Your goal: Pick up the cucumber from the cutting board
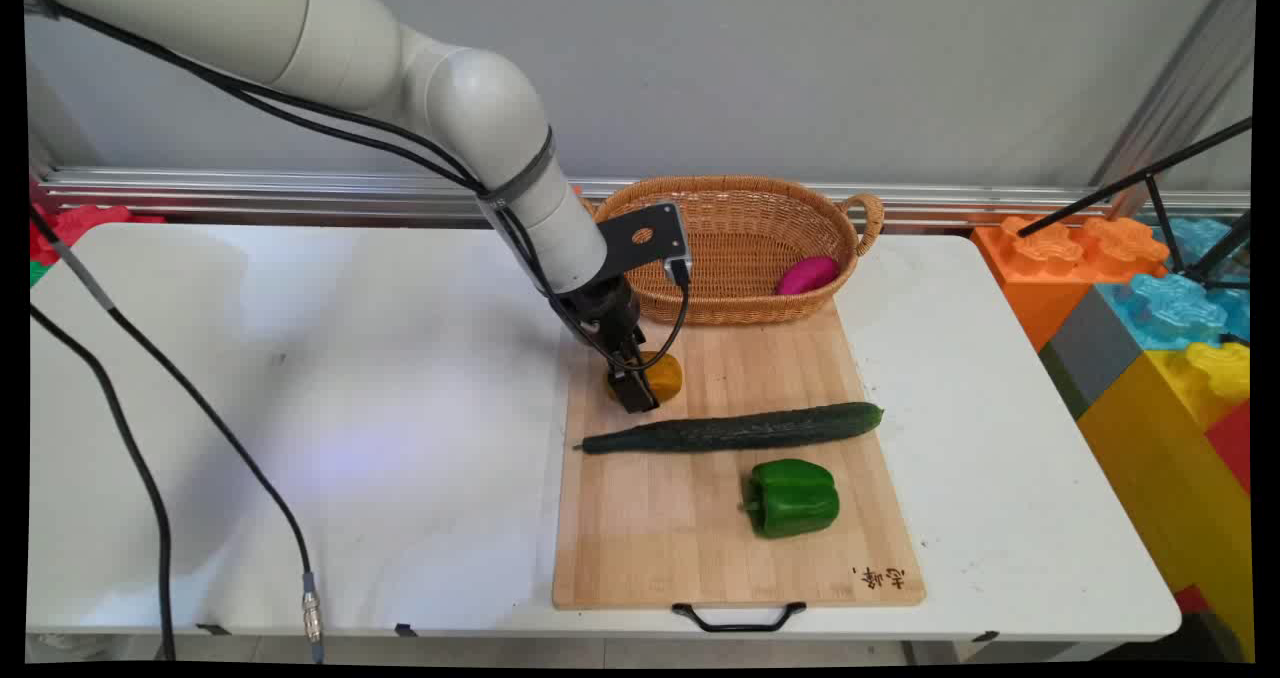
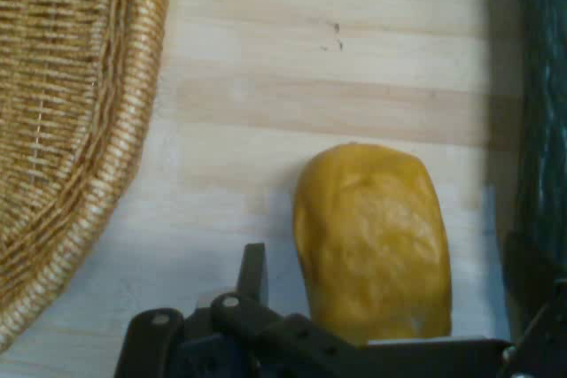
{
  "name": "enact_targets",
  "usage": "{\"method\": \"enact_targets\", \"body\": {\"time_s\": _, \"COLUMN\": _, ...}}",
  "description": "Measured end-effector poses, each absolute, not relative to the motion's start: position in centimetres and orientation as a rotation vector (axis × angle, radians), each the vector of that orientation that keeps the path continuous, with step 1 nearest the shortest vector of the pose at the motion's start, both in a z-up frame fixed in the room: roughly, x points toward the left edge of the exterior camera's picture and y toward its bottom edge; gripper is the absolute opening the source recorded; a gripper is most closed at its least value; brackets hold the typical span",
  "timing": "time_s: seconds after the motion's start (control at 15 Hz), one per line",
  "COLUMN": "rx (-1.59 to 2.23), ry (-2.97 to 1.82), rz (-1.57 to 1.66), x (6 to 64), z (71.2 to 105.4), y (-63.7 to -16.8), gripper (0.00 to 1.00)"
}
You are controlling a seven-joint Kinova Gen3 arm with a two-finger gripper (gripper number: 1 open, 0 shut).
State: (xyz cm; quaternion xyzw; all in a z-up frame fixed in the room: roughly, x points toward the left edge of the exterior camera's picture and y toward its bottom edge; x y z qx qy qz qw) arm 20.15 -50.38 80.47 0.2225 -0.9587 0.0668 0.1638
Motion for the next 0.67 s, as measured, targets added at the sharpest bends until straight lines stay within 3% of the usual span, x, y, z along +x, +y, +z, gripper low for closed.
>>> {"method": "enact_targets", "body": {"time_s": 0.67, "rx": 0.656, "ry": -2.622, "rz": 0.057, "x": 15.7, "z": 81.9, "y": -50.3, "gripper": 1.00}}
